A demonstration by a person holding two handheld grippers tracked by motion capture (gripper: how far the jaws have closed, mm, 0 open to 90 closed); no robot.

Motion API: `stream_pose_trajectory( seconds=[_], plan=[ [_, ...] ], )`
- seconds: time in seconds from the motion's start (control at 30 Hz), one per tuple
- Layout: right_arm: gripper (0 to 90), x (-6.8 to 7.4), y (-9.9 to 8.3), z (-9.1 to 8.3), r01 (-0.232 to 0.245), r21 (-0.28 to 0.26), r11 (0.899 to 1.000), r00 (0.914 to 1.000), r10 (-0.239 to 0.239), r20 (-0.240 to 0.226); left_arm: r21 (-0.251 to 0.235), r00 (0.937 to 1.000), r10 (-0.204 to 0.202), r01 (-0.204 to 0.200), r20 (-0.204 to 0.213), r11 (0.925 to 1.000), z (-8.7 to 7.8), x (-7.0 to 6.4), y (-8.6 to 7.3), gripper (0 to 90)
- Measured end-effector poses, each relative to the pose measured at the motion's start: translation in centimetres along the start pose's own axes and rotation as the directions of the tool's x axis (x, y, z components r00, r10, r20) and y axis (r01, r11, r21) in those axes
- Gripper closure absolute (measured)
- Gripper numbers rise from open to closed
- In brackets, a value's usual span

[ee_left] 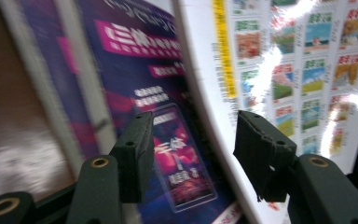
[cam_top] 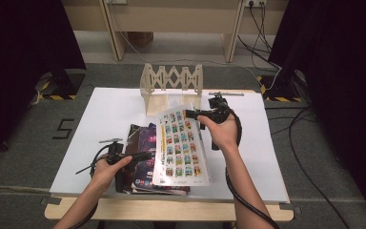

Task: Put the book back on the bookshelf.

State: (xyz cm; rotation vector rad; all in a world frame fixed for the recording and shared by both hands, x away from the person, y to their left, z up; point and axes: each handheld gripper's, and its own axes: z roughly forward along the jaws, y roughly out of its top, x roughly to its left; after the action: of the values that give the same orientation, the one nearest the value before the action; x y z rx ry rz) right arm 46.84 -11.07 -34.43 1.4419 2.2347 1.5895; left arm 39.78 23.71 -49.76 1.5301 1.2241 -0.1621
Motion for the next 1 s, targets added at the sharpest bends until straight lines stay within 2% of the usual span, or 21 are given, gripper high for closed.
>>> stream_pose_trajectory(
  seconds=[0.03,0.1,0.17,0.2,0.23,0.3,0.33,0.43,0.47,0.53,0.57,0.6,0.63,0.67,0.7,0.73,0.77,0.8,0.83,0.9,1.0],
  plan=[
    [74.4,0.2,0.3,-0.4,0.007,-0.007,1.000,0.9999,-0.007,0.011,-0.049,0.9987,0.041,-0.042,-0.031,0.9979,-0.6,0.0,-0.3,46.3],
    [74.3,0.3,0.5,-0.7,0.015,-0.012,1.000,0.9998,-0.015,0.016,-0.075,0.9979,0.047,-0.050,-0.045,0.9959,-0.9,0.0,-0.3,44.7],
    [74.4,0.5,0.7,-1.0,0.023,-0.017,1.000,0.9995,-0.023,0.022,-0.142,0.9930,0.082,-0.093,-0.086,0.9855,-1.8,0.1,-0.4,44.3],
    [74.4,0.5,0.7,-1.0,0.023,-0.017,1.000,0.9995,-0.023,0.022,-0.142,0.9930,0.082,-0.093,-0.086,0.9855,-1.8,0.1,-0.4,44.3],
    [74.3,0.6,0.9,-1.2,0.029,-0.025,0.999,0.9992,-0.028,0.028,-0.173,0.9882,0.100,-0.119,-0.117,0.9776,-2.4,0.1,-0.4,44.5],
    [74.3,0.6,1.0,-1.2,0.031,-0.025,0.999,0.9991,-0.030,0.028,-0.189,0.9835,0.112,-0.138,-0.142,0.9723,-2.8,0.2,-0.4,44.5],
    [74.3,0.6,1.2,-1.3,0.038,-0.031,0.999,0.9988,-0.037,0.034,-0.200,0.9725,0.139,-0.176,-0.187,0.9638,-3.3,0.3,-0.3,44.2],
    [74.3,0.7,1.3,-1.4,0.035,-0.036,0.999,0.9988,-0.034,0.034,-0.207,0.9479,0.174,-0.232,-0.267,0.9503,-4.1,0.7,-0.2,43.1],
    [74.3,0.7,1.3,-1.4,0.035,-0.036,0.999,0.9988,-0.034,0.034,-0.207,0.9479,0.174,-0.232,-0.267,0.9503,-4.1,0.7,-0.2,42.3],
    [74.3,0.8,1.6,-1.6,0.037,-0.043,0.998,0.9986,-0.035,0.039,-0.210,0.9196,0.191,-0.273,-0.343,0.9388,-4.8,1.5,0.1,41.9],
    [74.3,0.8,1.6,-1.6,0.037,-0.043,0.998,0.9986,-0.035,0.039,-0.210,0.9196,0.191,-0.273,-0.343,0.9388,-4.8,1.5,0.1,41.8],
    [74.3,0.9,1.7,-1.6,0.039,-0.048,0.998,0.9986,-0.037,0.039,-0.216,0.9054,0.189,-0.286,-0.380,0.9334,-5.2,2.0,0.1,41.7],
    [74.4,0.9,1.8,-1.7,0.037,-0.050,0.998,0.9986,-0.036,0.038,-0.220,0.8969,0.192,-0.297,-0.398,0.9292,-5.3,2.2,0.0,41.7],
    [74.4,0.9,1.8,-1.7,0.037,-0.050,0.998,0.9986,-0.036,0.038,-0.220,0.8969,0.192,-0.297,-0.398,0.9292,-5.3,2.2,0.0,41.7],
    [74.4,1.0,1.9,-1.8,0.042,-0.058,0.997,0.9984,-0.040,0.040,-0.224,0.8813,0.195,-0.314,-0.430,0.9229,-5.5,2.7,-0.1,41.6],
    [74.4,1.0,1.9,-1.8,0.042,-0.058,0.997,0.9984,-0.040,0.040,-0.224,0.8813,0.195,-0.314,-0.430,0.9229,-5.5,2.7,-0.1,41.4],
    [74.3,1.0,2.0,-1.8,0.041,-0.059,0.997,0.9985,-0.039,0.039,-0.225,0.8706,0.196,-0.323,-0.451,0.9192,-5.6,3.0,-0.2,41.4],
    [74.4,1.1,2.2,-1.9,0.044,-0.068,0.997,0.9983,-0.041,0.042,-0.230,0.8647,0.190,-0.325,-0.465,0.9171,-5.6,3.3,-0.3,41.1],
    [74.4,1.1,2.2,-1.9,0.044,-0.068,0.997,0.9983,-0.041,0.042,-0.230,0.8647,0.190,-0.325,-0.465,0.9171,-5.6,3.3,-0.3,40.6],
    [74.4,1.2,2.4,-2.0,0.049,-0.076,0.996,0.9981,-0.045,0.043,-0.256,0.8724,0.170,-0.312,-0.458,0.9149,-5.9,3.5,-0.3,40.4],
    [74.3,1.6,3.0,-2.4,0.053,-0.091,0.994,0.9977,-0.049,0.047,-0.269,0.8728,0.165,-0.314,-0.459,0.9104,-5.9,3.5,-0.4,39.8]
  ],
)
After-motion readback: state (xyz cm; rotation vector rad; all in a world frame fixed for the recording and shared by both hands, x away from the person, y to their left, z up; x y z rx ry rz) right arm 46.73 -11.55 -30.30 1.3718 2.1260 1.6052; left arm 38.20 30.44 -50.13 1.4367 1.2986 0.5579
